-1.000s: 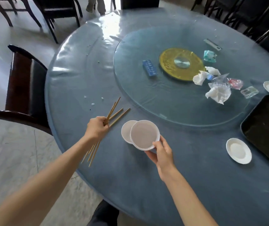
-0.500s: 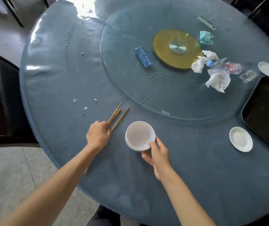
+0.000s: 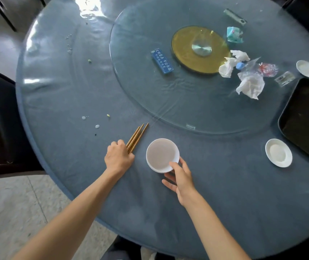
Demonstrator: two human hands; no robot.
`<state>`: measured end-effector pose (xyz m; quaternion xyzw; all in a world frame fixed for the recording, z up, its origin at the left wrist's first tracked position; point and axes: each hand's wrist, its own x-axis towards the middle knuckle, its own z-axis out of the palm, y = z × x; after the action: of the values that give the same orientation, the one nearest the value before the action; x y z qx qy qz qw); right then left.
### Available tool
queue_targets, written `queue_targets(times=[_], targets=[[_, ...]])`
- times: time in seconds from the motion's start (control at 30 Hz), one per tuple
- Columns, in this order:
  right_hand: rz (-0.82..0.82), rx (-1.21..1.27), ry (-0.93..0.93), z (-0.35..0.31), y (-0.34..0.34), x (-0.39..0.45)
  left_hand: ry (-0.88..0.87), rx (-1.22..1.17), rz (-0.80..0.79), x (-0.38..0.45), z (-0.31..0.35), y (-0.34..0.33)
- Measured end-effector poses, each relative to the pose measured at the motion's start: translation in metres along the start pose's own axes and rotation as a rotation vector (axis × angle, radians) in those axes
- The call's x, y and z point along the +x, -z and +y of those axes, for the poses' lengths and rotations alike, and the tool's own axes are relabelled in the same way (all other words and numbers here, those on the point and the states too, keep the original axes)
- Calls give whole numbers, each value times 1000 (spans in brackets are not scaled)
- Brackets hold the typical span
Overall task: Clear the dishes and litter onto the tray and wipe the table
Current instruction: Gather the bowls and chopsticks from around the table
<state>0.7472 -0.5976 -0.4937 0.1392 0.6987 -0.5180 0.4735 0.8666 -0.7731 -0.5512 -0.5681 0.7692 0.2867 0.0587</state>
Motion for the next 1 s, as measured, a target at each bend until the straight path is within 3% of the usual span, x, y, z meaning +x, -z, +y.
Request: queue_targets(times=[0.37, 0.7, 0.9, 1.0], targets=[[-43, 252, -33, 12, -2, 10, 48, 144, -34, -1, 11, -17], [37, 355, -28, 42, 59, -22, -167, 245, 134, -20, 5, -44], [82, 472, 10, 62, 109, -47, -166, 214, 66, -36, 19, -44], [85, 518, 48, 73, 136, -66, -264, 182, -25, -58, 34, -44]])
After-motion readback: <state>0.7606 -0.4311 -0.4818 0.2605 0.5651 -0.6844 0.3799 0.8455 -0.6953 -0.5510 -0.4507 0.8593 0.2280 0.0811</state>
